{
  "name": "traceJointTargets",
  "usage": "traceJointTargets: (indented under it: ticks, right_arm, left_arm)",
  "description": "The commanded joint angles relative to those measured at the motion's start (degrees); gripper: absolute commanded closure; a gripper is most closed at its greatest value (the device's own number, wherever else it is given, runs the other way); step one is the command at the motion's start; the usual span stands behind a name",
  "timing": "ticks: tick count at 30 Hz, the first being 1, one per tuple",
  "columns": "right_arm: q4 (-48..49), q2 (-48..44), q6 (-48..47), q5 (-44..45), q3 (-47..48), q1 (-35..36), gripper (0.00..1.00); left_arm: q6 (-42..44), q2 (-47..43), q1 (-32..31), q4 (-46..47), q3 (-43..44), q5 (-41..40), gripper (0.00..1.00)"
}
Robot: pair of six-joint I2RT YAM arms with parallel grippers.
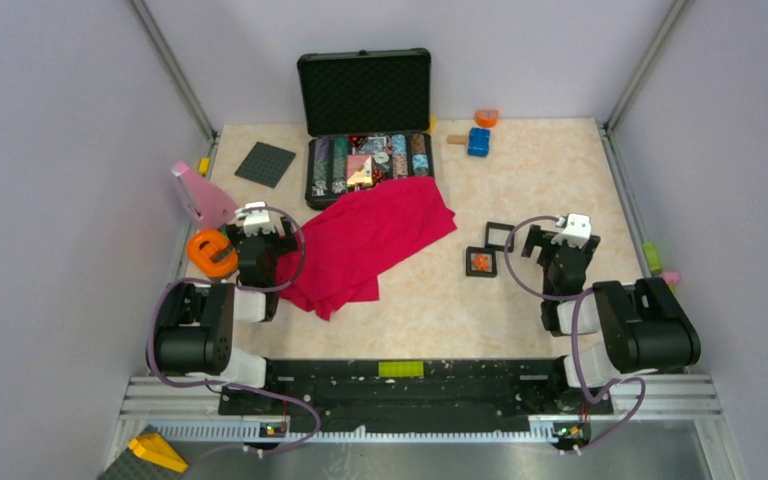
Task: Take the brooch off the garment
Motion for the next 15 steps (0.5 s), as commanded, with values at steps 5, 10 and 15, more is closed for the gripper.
traceJointTargets:
  ticks: [5, 10, 15]
  right_arm:
    - [3.6, 0.0, 1.5, -2.1, 1.4, -0.3, 0.01]
    - [3.4, -0.1, 1.5, -2.1, 1.4, -0.4, 0.01]
    - [3.4, -0.1, 1.5, -2.1, 1.4, -0.3, 0.01]
  left_arm:
    - [-0.1, -0.1, 0.2, 1.2, 0.9, 1.8, 0.01]
    - [-0.1, -0.2, 1.7, 1.1, 1.1, 1.9, 0.01]
    - [-0.1, -0.2, 1.8, 1.1, 1.1, 2.0, 0.01]
